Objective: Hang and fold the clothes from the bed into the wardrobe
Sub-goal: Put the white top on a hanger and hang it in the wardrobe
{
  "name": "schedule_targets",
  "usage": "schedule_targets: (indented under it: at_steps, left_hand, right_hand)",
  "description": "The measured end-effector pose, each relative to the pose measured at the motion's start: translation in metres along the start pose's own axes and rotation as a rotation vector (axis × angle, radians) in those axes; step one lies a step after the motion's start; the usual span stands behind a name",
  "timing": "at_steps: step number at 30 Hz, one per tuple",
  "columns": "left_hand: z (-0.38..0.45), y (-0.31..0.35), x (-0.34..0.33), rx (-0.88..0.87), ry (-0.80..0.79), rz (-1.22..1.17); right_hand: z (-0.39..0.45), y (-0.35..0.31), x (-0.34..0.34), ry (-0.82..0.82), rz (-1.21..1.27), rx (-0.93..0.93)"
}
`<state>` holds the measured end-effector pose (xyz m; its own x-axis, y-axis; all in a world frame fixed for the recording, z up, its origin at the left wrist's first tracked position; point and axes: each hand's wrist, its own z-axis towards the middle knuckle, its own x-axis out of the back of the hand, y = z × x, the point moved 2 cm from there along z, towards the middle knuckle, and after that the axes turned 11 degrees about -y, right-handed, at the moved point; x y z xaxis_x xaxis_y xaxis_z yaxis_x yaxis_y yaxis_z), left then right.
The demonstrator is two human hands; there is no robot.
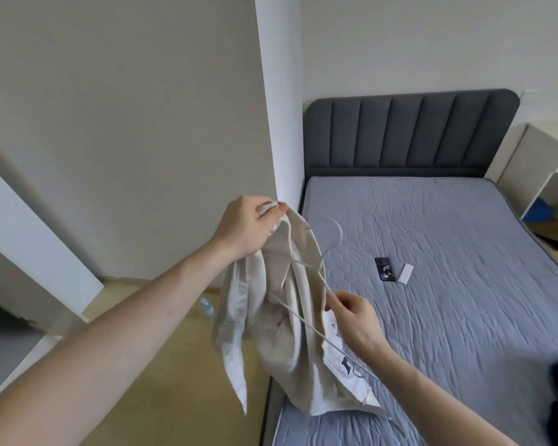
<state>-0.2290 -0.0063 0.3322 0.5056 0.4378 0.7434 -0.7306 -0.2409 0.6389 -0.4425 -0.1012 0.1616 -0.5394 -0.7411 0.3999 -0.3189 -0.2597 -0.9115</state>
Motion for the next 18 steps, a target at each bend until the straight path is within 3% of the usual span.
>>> schedule_targets:
  at_steps: [2, 6, 10, 12, 13, 16, 18]
  left_hand:
    - [-0.015, 0.012, 0.001, -0.032, -0.023, -0.053]
    - [-0.058, 0.027, -0.014, -0.100, -0.271, -0.034]
    - [-0.081, 0.032, -0.022, -0.110, -0.638, 0.210]
    - [-0.073, 0.033, -0.014, -0.086, -0.738, 0.288]
    - [-0.064, 0.034, -0.008, -0.109, -0.688, 0.282]
    - [-0.024, 0.028, 0.003, -0.331, -0.276, 0.441]
    - [0.004, 0.020, -0.006, -0.379, -0.279, 0.595]
  right_hand:
    - [-0.001, 0.002, 0.001, 0.102, 0.159, -0.044]
    - [-0.003, 0.003, 0.009, 0.259, 0.283, -0.034]
    - [-0.004, 0.003, 0.013, 0.310, 0.307, 0.061]
    - [-0.006, 0.000, 0.014, 0.329, 0.318, 0.107]
    - [-0.006, -0.001, 0.015, 0.342, 0.323, 0.119]
    - [-0.003, -0.006, 0.018, 0.372, 0.359, 0.135]
    - [-0.001, -0.007, 0.020, 0.381, 0.380, 0.124]
